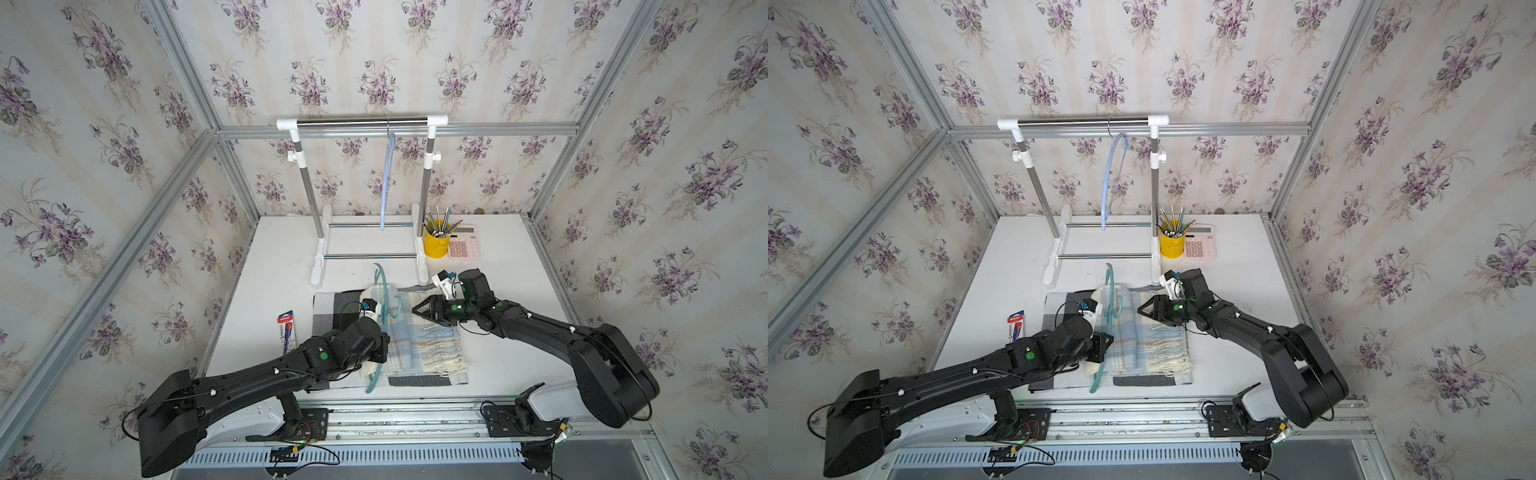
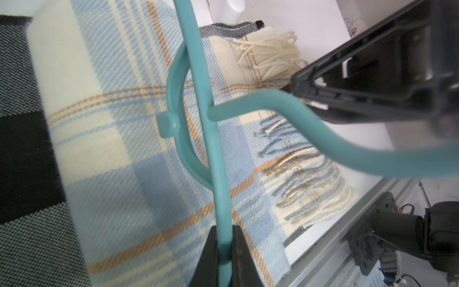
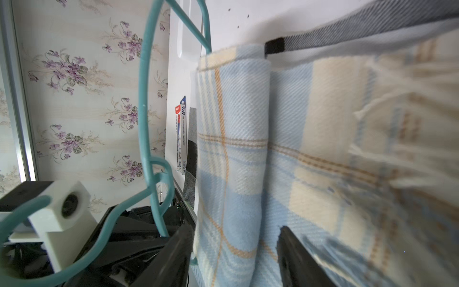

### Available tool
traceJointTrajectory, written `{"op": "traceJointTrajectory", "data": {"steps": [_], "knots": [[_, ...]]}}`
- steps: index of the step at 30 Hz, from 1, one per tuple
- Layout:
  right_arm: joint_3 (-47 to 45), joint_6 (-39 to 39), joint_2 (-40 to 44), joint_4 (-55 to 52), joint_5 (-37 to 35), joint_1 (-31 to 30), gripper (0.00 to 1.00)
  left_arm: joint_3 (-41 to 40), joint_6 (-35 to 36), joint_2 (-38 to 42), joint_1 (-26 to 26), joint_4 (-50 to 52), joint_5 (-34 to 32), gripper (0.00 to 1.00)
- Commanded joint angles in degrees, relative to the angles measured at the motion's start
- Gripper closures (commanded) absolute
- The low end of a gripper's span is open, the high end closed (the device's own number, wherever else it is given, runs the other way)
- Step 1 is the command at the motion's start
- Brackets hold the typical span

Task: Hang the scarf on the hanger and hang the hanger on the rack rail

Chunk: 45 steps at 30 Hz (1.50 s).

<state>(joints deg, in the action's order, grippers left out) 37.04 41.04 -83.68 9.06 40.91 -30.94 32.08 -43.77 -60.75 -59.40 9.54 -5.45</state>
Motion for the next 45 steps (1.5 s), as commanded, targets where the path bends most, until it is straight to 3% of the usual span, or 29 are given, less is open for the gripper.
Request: {"op": "traceJointTrajectory", "data": {"steps": [1, 15, 22, 26, 33, 40, 45], "knots": [[0.1, 2.4, -3.5, 8.3, 4.4, -3.3, 0.4, -0.5, -1.0, 1.1, 0.7, -3.1, 1.6, 1.0], [2.0, 0.8, -9.6, 5.9, -0.8, -7.2, 0.42, -1.3, -1.9, 2.3, 1.3, -2.2, 1.3, 1.0], [3.3, -2.2, -9.0, 0.2, -10.1, -7.4, 0.4, -1.3, -2.0, 2.6, 1.3, -1.7, 1.2, 1.0], [3.8, -1.5, -10.4, 2.2, -6.4, -8.1, 0.43, -0.9, -1.9, 2.3, 1.3, -1.4, 1.4, 1.0], [3.1, 1.5, -12.3, 7.7, 0.8, -8.6, 0.63, -0.8, -2.1, 2.3, 1.3, -0.8, 1.4, 1.0], [3.4, 2.7, -10.3, 9.2, 3.4, -8.5, 0.99, 0.7, -4.0, 3.4, 1.5, 3.2, 0.2, 1.0], [3.9, -2.2, -0.4, -0.9, 3.0, -6.1, 1.0, 2.8, -7.4, 8.9, 1.6, 4.6, 1.5, 1.0]]}}
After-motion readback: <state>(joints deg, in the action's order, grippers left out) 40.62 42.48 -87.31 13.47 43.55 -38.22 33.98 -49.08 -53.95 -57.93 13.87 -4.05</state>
